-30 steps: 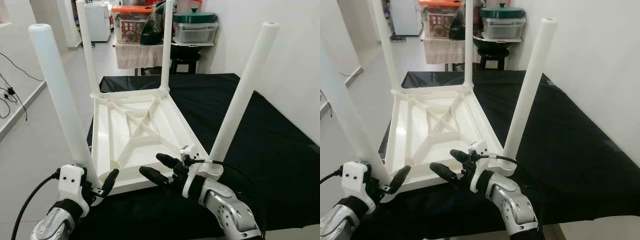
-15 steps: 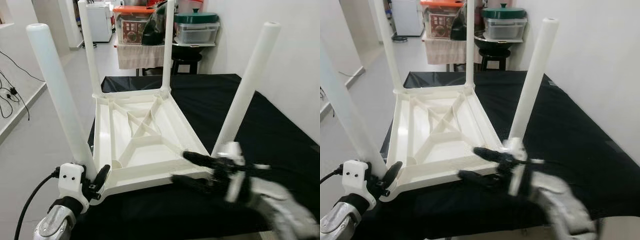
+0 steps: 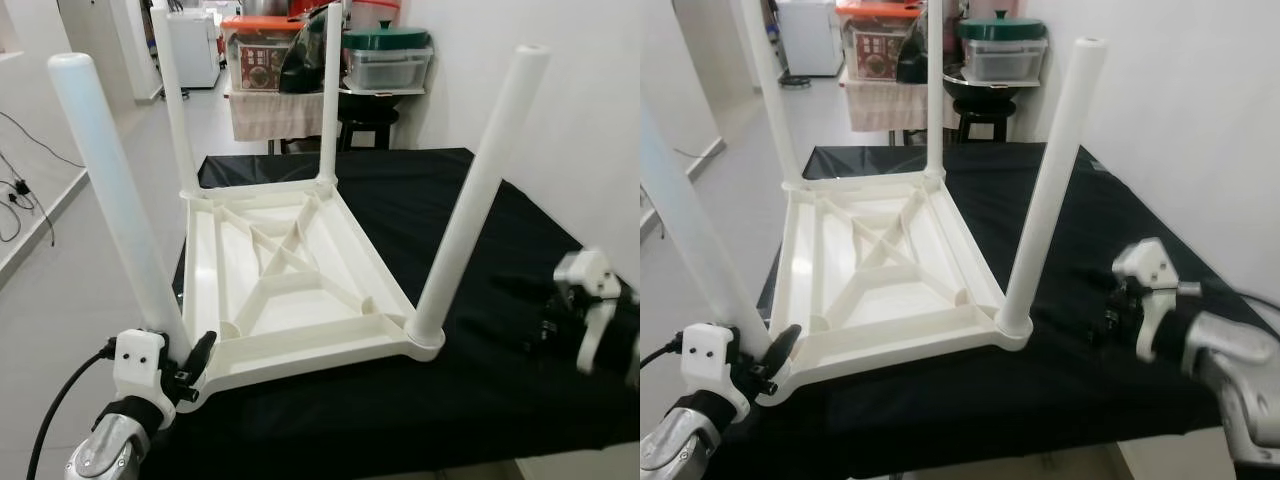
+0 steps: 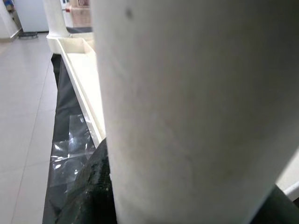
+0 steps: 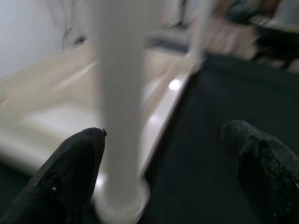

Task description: Building children table

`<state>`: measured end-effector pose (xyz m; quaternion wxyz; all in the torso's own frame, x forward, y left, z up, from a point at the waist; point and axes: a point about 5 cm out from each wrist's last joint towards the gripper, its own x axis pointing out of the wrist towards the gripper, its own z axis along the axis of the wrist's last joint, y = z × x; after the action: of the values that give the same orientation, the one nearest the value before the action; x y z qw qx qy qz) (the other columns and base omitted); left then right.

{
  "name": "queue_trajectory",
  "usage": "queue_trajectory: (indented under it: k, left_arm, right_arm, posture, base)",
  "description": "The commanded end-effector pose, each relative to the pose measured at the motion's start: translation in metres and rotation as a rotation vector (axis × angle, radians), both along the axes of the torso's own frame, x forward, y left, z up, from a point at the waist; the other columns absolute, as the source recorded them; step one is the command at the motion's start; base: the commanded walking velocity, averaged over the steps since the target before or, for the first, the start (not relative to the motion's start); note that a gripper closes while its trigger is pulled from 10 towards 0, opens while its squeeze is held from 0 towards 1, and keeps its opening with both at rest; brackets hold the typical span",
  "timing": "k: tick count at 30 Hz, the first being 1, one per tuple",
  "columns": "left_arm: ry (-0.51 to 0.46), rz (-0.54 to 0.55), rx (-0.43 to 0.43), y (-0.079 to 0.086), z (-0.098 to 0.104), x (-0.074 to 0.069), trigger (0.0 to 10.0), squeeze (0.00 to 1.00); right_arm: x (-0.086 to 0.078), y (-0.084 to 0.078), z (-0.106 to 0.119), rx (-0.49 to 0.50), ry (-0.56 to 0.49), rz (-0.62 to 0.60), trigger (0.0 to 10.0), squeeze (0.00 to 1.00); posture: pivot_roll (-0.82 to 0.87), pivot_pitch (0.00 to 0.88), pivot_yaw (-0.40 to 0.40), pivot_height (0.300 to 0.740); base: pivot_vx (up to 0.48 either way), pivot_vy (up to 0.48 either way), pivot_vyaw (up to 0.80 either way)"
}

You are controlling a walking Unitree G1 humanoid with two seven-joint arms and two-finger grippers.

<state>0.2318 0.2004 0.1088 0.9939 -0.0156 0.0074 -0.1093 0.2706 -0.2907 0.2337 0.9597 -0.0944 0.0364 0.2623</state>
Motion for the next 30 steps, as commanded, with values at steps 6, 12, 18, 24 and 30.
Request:
queue_trajectory:
  k: [6, 12, 18, 24, 30]
  left_arm:
    - [-0.001, -0.024, 0.000, -0.005, 0.000, -0.002, 0.0, 0.00]
    - [-0.004, -0.024, 0.000, -0.005, 0.000, -0.001, 0.0, 0.00]
    - [-0.010, -0.028, -0.002, -0.006, 0.001, 0.000, 0.0, 0.00]
    - [-0.015, -0.026, -0.004, -0.007, 0.002, 0.000, 0.0, 0.00]
    - [-0.016, -0.026, -0.005, -0.008, 0.002, 0.001, 0.0, 0.00]
  right_arm:
    - [0.004, 0.018, 0.059, 0.292, -0.230, 0.185, 10.0, 0.00]
    - [0.005, 0.027, 0.067, 0.299, -0.238, 0.259, 10.0, 0.00]
    - [0.017, 0.038, 0.074, 0.298, -0.235, 0.253, 10.0, 0.00]
    - [0.033, 0.040, 0.078, 0.266, -0.190, 0.151, 10.0, 0.00]
    - [0.043, 0.039, 0.084, 0.346, -0.147, 0.094, 0.0, 0.00]
  posture:
    - [0.05, 0.000, -0.037, 0.740]
    - [0.05, 0.000, -0.039, 0.740]
    - [0.05, 0.000, -0.044, 0.740]
    - [0.05, 0.000, -0.048, 0.740]
    - [0.06, 0.000, -0.054, 0.740]
  base:
    - [0.000, 0.000, 0.00]
    - [0.000, 0.000, 0.00]
    - [0.000, 0.000, 0.00]
    - [0.000, 0.000, 0.00]
    - [0.000, 0.000, 0.00]
